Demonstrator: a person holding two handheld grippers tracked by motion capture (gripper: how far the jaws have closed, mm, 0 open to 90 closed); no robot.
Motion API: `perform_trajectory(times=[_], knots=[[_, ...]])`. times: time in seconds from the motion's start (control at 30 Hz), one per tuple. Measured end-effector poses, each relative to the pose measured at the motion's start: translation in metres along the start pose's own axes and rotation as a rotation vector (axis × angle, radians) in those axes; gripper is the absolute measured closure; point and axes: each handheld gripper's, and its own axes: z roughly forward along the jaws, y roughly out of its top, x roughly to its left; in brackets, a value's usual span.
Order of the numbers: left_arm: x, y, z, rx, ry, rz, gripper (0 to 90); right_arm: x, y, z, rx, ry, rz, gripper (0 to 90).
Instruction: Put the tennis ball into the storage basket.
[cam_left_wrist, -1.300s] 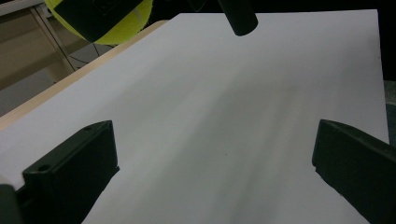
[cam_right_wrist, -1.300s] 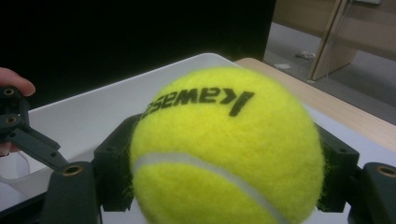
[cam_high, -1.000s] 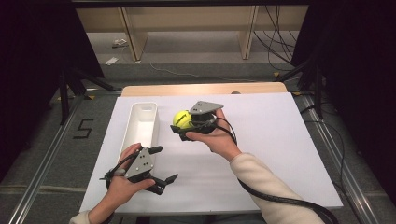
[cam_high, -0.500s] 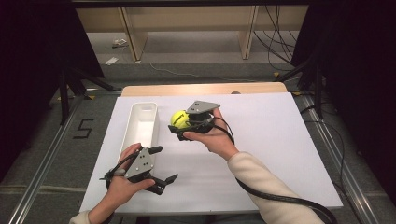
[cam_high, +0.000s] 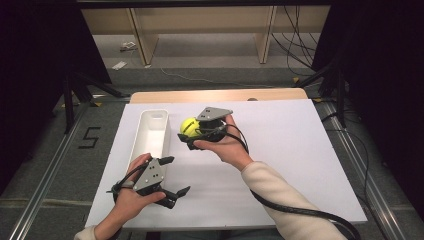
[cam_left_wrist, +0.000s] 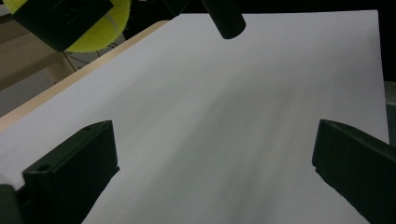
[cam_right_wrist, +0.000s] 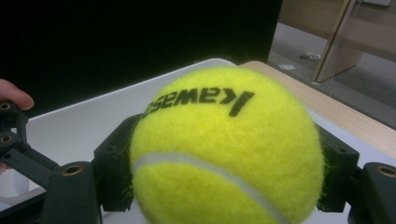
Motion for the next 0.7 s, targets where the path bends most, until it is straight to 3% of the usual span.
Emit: perform_trajectory(times=[0.7], knots=[[0.0002,-0.0001,0.0001,0.000,0.000,-0.001,0.0,0.0017,-0.0001,0.0061,0.007,0.004,-0.001,26.3]])
